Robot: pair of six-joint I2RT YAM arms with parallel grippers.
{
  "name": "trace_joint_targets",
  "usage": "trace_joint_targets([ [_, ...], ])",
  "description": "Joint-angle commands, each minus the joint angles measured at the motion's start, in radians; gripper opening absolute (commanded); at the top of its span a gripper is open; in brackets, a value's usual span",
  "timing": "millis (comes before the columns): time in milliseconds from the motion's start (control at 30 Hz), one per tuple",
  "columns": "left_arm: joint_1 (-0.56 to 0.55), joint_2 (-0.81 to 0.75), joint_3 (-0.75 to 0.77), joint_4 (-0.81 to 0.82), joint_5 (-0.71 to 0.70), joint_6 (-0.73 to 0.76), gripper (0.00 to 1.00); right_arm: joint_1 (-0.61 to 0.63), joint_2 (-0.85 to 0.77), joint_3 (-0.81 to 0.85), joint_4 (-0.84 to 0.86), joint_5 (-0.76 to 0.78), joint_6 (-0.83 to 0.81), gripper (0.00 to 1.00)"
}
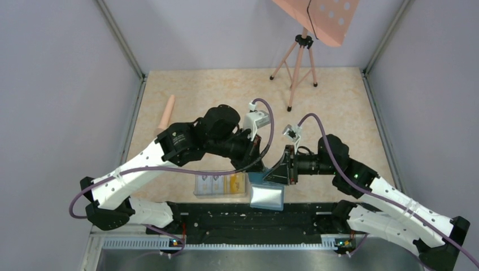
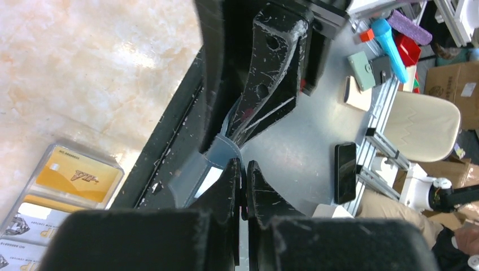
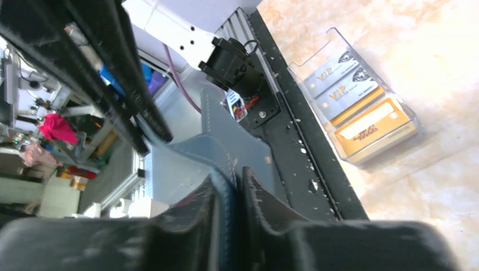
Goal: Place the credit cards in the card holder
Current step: Open the card holder.
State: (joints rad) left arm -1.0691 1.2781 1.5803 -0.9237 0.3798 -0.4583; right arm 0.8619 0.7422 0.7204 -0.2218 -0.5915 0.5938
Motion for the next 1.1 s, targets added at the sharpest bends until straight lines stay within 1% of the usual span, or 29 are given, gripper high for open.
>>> trace_joint_targets([
  [0,0.013,-0.049,-0.008,0.086,-0.03,-0.032,0.04,0.016,-0.008,0.025,-0.048,0.107,-0.011,0.03],
  [33,0.015,-0.055,-0.018,0.084,-0.054,-0.042,0.2,0.016,-0.011,0.026,-0.052,0.127,-0.006,0.0],
  [67,0.017,-0.063,-0.036,0.082,-0.09,-0.055,0.34,0.016,-0.013,0.028,-0.062,0.153,0.001,0.0],
  [100,0.023,-0.076,-0.059,0.082,-0.133,-0.073,0.47,0.016,-0.016,0.026,-0.07,0.175,0.009,0.0],
  [133,0.027,-0.091,-0.088,0.08,-0.171,-0.099,0.57,0.016,-0.019,0.023,-0.068,0.189,0.019,0.0],
  [167,0.035,-0.109,-0.124,0.085,-0.207,-0.123,0.64,0.016,-0.022,0.021,-0.073,0.213,0.033,0.0],
  [200,0.043,-0.13,-0.159,0.086,-0.237,-0.154,0.69,0.016,-0.025,0.018,-0.082,0.244,0.048,0.0],
  [267,0.064,-0.175,-0.238,0.094,-0.282,-0.225,0.74,0.015,-0.027,0.007,-0.099,0.29,0.074,0.0],
  [367,0.104,-0.258,-0.387,0.105,-0.319,-0.317,0.79,0.0,-0.026,-0.015,-0.106,0.314,0.109,0.0],
  [433,0.133,-0.3,-0.471,0.11,-0.315,-0.361,0.83,-0.027,-0.023,-0.033,-0.1,0.289,0.134,0.0],
  [500,0.159,-0.332,-0.544,0.11,-0.285,-0.393,0.84,-0.068,-0.019,-0.056,-0.081,0.239,0.155,0.0],
  [600,0.174,-0.359,-0.638,0.145,-0.242,-0.43,0.85,-0.145,-0.011,-0.103,0.001,0.087,0.206,0.0],
  [700,0.175,-0.362,-0.713,0.213,-0.193,-0.464,0.83,-0.198,-0.005,-0.152,0.125,-0.017,0.285,0.0],
  [767,0.175,-0.351,-0.747,0.246,-0.177,-0.482,0.81,-0.208,-0.002,-0.171,0.182,-0.052,0.321,0.0],
  [967,0.175,-0.268,-0.78,0.351,-0.081,-0.507,0.75,-0.209,0.003,-0.195,0.215,-0.063,0.349,0.0],
  [1067,0.17,-0.199,-0.766,0.365,-0.041,-0.498,0.67,-0.21,0.007,-0.199,0.214,-0.059,0.35,0.0],
])
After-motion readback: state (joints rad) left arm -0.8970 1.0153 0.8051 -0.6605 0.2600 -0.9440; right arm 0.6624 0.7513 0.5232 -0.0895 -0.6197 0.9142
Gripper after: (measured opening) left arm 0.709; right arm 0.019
